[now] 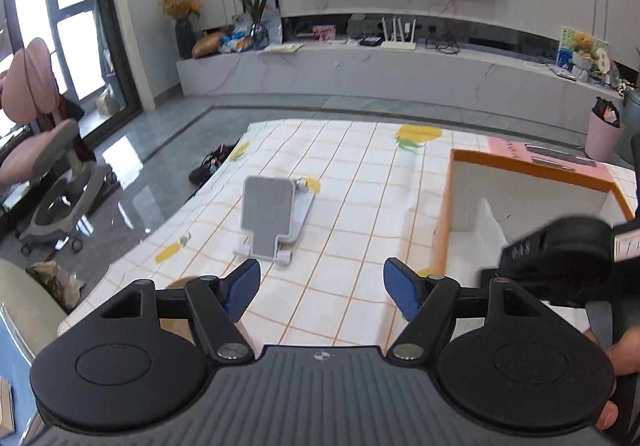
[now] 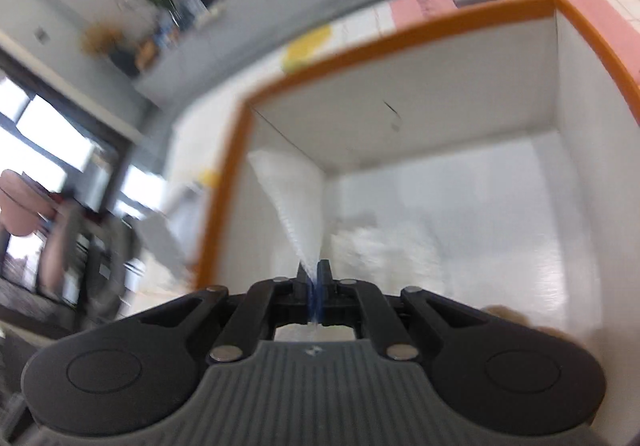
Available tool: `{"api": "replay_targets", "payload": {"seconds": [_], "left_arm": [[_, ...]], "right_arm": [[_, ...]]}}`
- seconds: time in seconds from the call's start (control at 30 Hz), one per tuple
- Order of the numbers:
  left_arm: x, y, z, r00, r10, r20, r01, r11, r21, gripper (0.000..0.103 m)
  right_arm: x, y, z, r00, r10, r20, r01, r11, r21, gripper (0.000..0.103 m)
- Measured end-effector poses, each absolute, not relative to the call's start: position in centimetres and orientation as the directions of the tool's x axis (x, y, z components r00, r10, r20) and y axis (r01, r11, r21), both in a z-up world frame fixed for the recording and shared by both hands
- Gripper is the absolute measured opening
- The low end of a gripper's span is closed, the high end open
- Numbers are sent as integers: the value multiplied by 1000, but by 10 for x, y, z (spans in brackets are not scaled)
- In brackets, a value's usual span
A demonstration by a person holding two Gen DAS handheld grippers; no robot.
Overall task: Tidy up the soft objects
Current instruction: 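Open the left tool over the box while the right tool releases cloth inside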
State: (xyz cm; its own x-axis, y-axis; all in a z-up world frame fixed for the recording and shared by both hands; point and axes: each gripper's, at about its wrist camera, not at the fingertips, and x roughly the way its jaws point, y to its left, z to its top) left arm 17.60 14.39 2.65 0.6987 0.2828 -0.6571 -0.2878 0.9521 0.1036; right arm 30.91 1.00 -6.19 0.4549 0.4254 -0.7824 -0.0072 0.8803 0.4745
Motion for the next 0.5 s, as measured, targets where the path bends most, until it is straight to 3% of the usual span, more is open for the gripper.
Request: {"api": "replay_targets", "payload": {"seconds": [0.23,0.5], "left_arm": [[175,143,28,698,264,-666,-281,956,85,83],[180,146,19,664,287,-690,-298,949,107,83]], "right_arm": [[317,30,-78,373,266,-889,-175,961,215,0],[312,61,-80,416,144,-898,-325,946,2,0]]}}
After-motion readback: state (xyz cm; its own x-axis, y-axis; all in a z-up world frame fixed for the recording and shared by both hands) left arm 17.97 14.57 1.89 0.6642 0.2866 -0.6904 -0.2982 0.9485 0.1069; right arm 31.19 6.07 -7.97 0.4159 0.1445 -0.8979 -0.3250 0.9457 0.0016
